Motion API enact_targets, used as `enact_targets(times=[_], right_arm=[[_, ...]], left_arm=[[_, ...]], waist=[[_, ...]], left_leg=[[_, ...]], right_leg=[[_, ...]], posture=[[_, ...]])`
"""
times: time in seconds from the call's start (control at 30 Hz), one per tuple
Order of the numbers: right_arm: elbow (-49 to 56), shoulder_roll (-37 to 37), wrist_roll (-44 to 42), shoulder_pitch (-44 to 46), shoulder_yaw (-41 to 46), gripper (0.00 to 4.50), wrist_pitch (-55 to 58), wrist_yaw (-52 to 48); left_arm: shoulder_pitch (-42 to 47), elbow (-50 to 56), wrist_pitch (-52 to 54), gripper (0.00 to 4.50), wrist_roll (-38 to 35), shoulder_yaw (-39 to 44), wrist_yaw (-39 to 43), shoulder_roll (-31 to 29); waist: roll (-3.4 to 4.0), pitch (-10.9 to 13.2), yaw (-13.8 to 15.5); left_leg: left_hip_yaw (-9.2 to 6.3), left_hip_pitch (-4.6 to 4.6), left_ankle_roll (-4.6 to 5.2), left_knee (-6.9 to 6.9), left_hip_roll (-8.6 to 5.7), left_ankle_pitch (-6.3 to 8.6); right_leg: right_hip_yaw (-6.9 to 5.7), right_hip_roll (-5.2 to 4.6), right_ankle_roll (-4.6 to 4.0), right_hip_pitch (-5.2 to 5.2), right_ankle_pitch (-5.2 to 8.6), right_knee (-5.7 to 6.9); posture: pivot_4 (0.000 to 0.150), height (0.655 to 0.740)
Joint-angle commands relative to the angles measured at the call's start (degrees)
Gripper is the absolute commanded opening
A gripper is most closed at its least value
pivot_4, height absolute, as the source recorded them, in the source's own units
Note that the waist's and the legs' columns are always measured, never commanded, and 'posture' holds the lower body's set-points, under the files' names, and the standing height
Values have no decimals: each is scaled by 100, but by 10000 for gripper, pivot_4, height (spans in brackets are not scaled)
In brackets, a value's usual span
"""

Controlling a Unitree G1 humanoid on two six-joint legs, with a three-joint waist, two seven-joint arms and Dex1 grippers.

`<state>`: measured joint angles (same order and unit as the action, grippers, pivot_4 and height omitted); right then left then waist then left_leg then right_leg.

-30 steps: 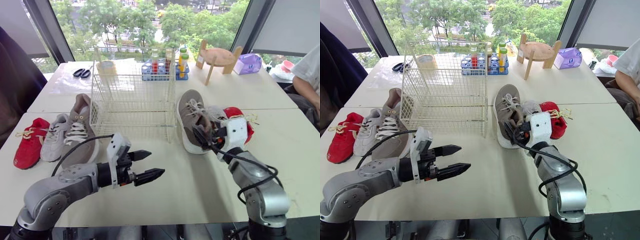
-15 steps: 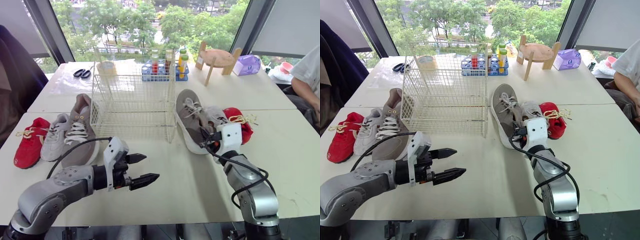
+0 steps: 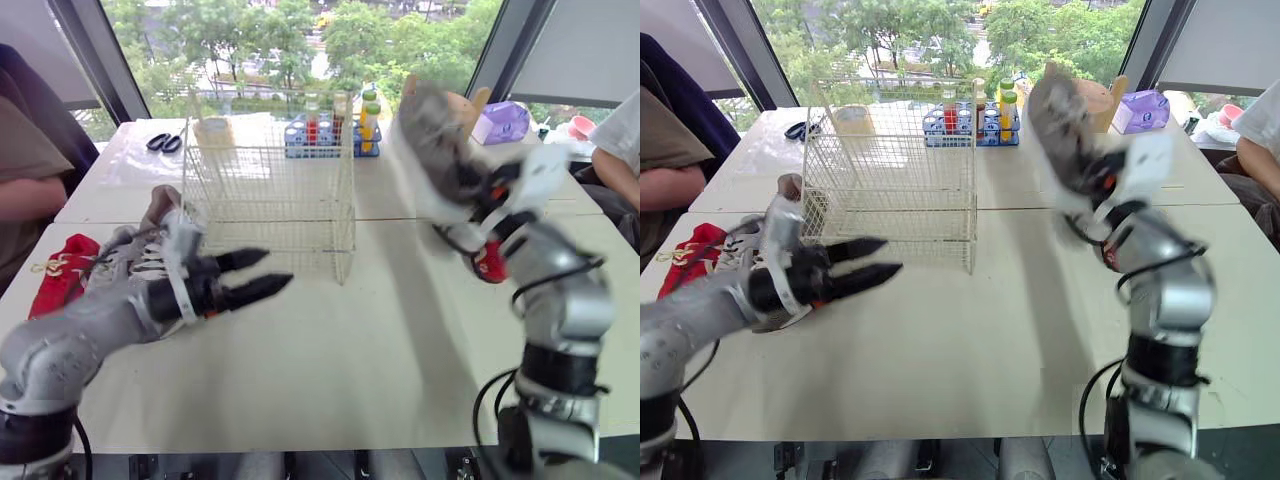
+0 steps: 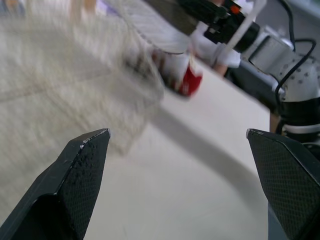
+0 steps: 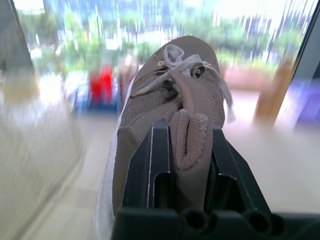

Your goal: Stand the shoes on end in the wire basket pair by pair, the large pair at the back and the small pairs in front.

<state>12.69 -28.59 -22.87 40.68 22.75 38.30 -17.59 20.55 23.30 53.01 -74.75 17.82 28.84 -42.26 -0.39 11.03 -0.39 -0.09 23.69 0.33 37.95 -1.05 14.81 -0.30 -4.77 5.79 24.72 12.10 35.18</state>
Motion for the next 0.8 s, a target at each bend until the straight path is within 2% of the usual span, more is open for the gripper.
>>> enact_targets(times=[0.03, 0.1, 0.2, 0.3, 0.43, 0.57, 0.8], right_arm=[[114, -882, -635, 724, 134, 1676, -317, -1208], [-213, -1471, -823, 1074, 32, 1676, -391, -1961], [-724, -2154, -1054, 1660, -261, 1676, -554, -3098], [-1075, -2461, -1187, 2248, -677, 1676, -659, -3955], [-1284, -2517, -987, 2635, -1262, 1676, -1000, -4774], [-1294, -2344, -983, 2797, -1547, 1676, -1261, -5159], [-944, -2040, -938, 2798, -1872, 1676, -1540, -5441]], left_arm=[[699, -582, -117, 45000, -623, 637, -610, -102], [1127, -1033, -80, 45000, -787, 835, -719, -237], [1640, -1654, -38, 45000, -625, 922, -561, -551], [2139, -2242, 124, 45000, -746, 993, -364, -818], [2690, -3055, 457, 45000, -1005, 1125, -100, -987], [2911, -3428, 697, 45000, -674, 878, 334, -1119], [3650, -3926, 1042, 45000, -258, 465, 974, -999]], waist=[[-2, 0, -24], [-6, -3, -58], [-9, -2, -80], [-7, 1, -72], [-7, 2, -53], [-17, 6, -40], [-32, 14, -34]], left_leg=[[-1, -1, 3, -4, 0, 2], [1, -16, 17, -4, 0, 10], [9, -24, 21, -6, -3, 13], [16, -27, 21, -2, -2, 13], [15, -23, 20, -1, 9, 13], [16, -21, 18, -1, 5, 12], [12, -16, 9, 0, -2, 7]], right_leg=[[-2, 4, 2, -2, 0, -5], [-2, 6, 14, -16, 9, -4], [2, 9, 15, -19, 9, -3], [6, 9, 15, -19, 9, 0], [7, 4, 16, -16, 10, 1], [6, 2, 17, -16, 9, -1], [5, -7, 18, -13, 8, 1]], posture=[[1500, 7400], [1500, 7400], [1500, 7400], [1500, 7400], [1500, 7400], [1500, 7400], [1500, 7400]])
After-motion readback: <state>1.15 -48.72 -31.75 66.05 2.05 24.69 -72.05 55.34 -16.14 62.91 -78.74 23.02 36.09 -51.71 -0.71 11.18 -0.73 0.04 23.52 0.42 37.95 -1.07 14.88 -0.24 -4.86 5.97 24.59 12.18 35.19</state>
